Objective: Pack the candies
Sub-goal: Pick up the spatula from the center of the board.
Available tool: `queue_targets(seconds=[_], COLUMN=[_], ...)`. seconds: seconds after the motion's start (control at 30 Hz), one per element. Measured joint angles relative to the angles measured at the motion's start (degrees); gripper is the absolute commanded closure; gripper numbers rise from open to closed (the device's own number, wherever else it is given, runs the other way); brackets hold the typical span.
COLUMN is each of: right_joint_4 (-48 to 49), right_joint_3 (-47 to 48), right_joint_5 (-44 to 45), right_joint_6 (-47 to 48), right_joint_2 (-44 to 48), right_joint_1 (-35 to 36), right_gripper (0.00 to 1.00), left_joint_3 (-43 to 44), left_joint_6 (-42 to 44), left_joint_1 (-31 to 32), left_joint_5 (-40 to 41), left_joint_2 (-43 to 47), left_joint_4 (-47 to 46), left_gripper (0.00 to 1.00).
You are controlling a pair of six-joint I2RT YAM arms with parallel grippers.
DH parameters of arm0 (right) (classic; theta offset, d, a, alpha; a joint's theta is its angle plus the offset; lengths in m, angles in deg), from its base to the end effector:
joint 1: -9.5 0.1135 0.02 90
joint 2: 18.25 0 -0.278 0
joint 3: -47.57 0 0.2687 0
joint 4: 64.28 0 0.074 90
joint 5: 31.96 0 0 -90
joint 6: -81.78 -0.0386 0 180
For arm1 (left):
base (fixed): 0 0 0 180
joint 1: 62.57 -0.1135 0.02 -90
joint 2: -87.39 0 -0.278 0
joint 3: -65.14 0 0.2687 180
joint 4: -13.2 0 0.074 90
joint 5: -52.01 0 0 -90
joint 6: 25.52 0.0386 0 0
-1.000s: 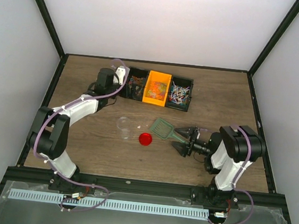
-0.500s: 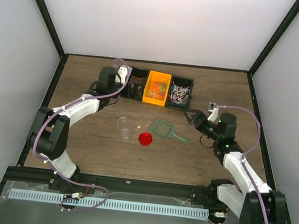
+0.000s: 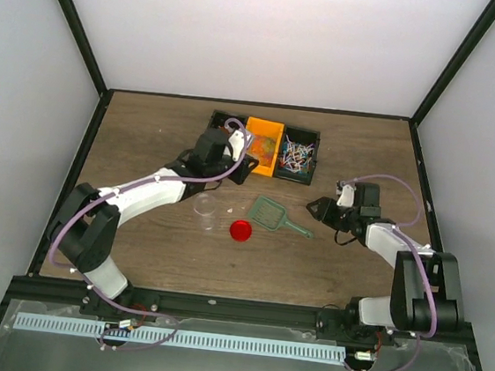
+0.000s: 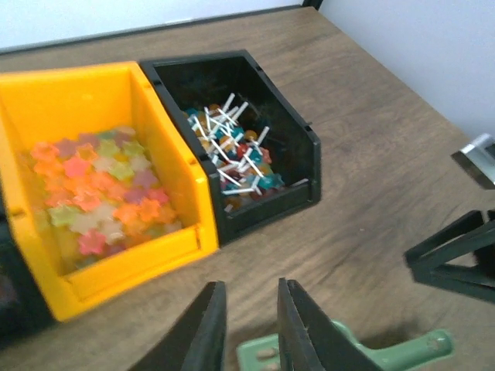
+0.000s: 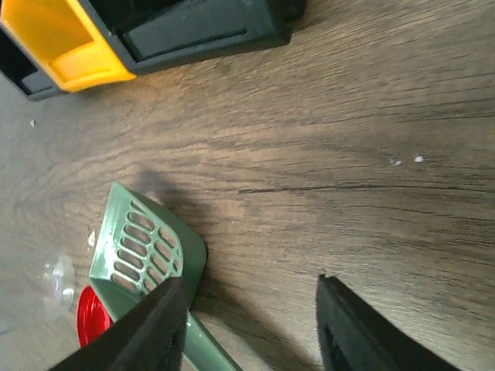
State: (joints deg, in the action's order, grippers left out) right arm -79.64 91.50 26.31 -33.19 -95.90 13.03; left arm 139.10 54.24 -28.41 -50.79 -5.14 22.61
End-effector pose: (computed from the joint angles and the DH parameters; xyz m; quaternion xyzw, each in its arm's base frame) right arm 0.2523 0.0359 0.1552 0.0737 0.9033 0.3310 0.2628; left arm 0.3142 -0.2236 0.2533 0.2327 0.8213 -0.2819 0.4379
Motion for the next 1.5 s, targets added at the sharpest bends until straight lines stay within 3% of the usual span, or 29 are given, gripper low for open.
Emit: queue_targets(seconds=[0.13, 0.23, 0.3, 0.4, 0.43, 0.67, 1.23, 1.4, 1.5], right_joint_4=[2.08, 3.17, 3.41, 4.02, 4.28, 6.71, 12.57, 16.59, 19.47], right_joint_3=[-1.16, -3.08, -4.46, -5.88, -6.19, -6.93, -12.7, -12.79, -12.79], right_joint_5=[-3.02, -4.28, -4.72, -5.16, -5.4, -8.74, -16.74, -21.07, -23.65], right_joint_6=[1.38, 1.7, 1.75, 1.66, 1.62, 1.6, -1.31, -4.09, -6.05], right_joint_2=[-0.52, -0.59, -0.68, -0.68, -0.68, -1.46, -0.26, -1.49, -4.0], right_joint_1=[0.13, 0.46, 0.48, 0.48, 0.48, 0.81, 1.22, 1.29, 2.01], right_gripper=[0.32, 0.32, 0.32, 0.32, 0.33, 0.45, 0.45, 0.35, 0.4], left_joint_3=[0.02, -0.07, -0.35, -0.85, -0.85, 0.0, 5.46, 5.75, 5.88], left_joint_6=[-0.17, -0.68, -1.44, -2.08, -2.69, -3.39, -2.43, -1.55, -1.46], left_joint_1=[3.5, 6.97, 8.92, 11.21, 11.91, 12.98, 13.03, 13.03, 13.03], left_joint_5=[0.57, 0.63, 0.57, 1.2, 2.23, 6.14, 9.2, 9.51, 9.57], left_joint_2=[-1.03, -3.1, -4.79, -7.37, -8.48, -16.63, -21.84, -22.05, -22.12], left_joint_4=[0.33, 0.17, 0.11, 0.33, 0.52, 3.67, 5.29, 5.38, 5.33], left_gripper=[0.86, 0.79, 0.72, 0.5, 0.47, 0.47, 0.45, 0.43, 0.43])
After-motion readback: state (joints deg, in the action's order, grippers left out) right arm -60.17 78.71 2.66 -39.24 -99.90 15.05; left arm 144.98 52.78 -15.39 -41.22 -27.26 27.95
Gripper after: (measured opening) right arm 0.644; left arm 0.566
